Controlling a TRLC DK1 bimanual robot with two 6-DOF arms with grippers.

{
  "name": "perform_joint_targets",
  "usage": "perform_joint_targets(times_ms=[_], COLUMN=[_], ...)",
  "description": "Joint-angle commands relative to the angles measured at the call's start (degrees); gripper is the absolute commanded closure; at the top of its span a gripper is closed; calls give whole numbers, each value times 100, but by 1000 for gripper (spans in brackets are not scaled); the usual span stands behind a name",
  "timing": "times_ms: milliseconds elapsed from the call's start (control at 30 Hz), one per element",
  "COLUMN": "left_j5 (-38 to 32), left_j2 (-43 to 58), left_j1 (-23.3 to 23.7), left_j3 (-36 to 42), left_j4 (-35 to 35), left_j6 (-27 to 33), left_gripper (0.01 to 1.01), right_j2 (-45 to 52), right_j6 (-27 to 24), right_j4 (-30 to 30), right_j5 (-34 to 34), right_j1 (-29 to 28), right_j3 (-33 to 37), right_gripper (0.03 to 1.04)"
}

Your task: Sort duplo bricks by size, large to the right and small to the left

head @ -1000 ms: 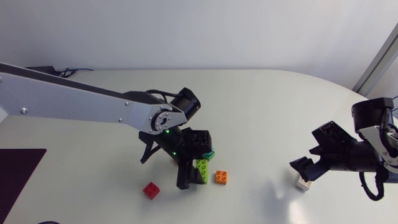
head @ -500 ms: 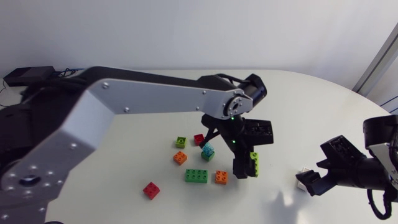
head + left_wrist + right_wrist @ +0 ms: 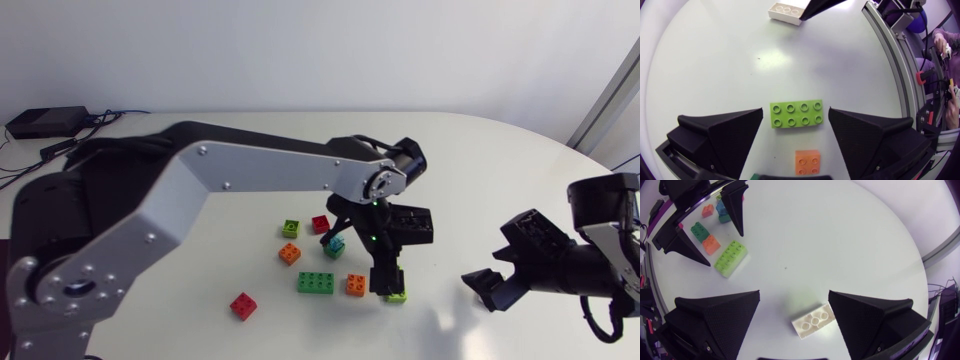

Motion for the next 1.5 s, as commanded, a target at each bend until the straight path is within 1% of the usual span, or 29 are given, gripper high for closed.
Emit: perform_joint_targets(times_ms=[0, 133, 267, 400, 467, 633, 700, 900, 1000, 1100, 1200, 1233, 1333, 1367, 1433, 1467], left_j5=[53, 115, 132, 123, 132, 202, 211, 317, 317, 317, 317, 317, 317, 317, 317, 317], left_j2=[-665, -1148, -1641, -1895, -2027, -2256, -2326, -2379, -2317, -2265, -2185, -2142, -2054, -2036, -2018, -2010], left_j1=[240, 521, 767, 969, 1031, 1119, 1119, 1136, 1136, 1110, 1057, 1031, 996, 996, 996, 996], left_j3=[-356, -875, -1569, -2167, -2396, -2782, -2940, -3116, -3125, -3125, -3143, -3160, -3187, -3187, -3187, -3187], left_j4=[108, 213, 222, 283, 292, 283, 283, 275, 266, 266, 266, 266, 266, 266, 266, 266], left_j6=[-128, -93, 65, 214, 294, 461, 566, 768, 803, 803, 795, 795, 795, 795, 777, 768], left_gripper=[44, 44, 46, 49, 52, 64, 72, 74, 105, 118, 120, 134, 254, 308, 430, 464], right_j2=[190, 576, 946, 1701, 1983, 2686, 2888, 3196, 3292, 3301, 3327, 3327, 3345, 3354, 3371, 3371], right_j6=[210, 421, 377, 465, 624, 1116, 1291, 1740, 1924, 2100, 2188, 2188, 2188, 2188, 2144, 2109], right_j4=[-73, -21, 94, 146, 208, 305, 322, 217, 146, 120, 94, 102, 182, 217, 252, 252], right_j5=[23, 75, -4, 5, 75, 840, 1024, 1227, 1262, 1271, 1367, 1376, 1394, 1394, 1394, 1402], right_j1=[403, 948, 1502, 1906, 2179, 2706, 2855, 3110, 3216, 3339, 3453, 3462, 3444, 3418, 3374, 3339], right_j3=[258, 530, 706, 1084, 1224, 1550, 1594, 1646, 1673, 1637, 1567, 1532, 1435, 1409, 1330, 1295], right_gripper=[79, 79, 77, 79, 79, 82, 85, 103, 105, 136, 249, 321, 713, 777, 784, 793])
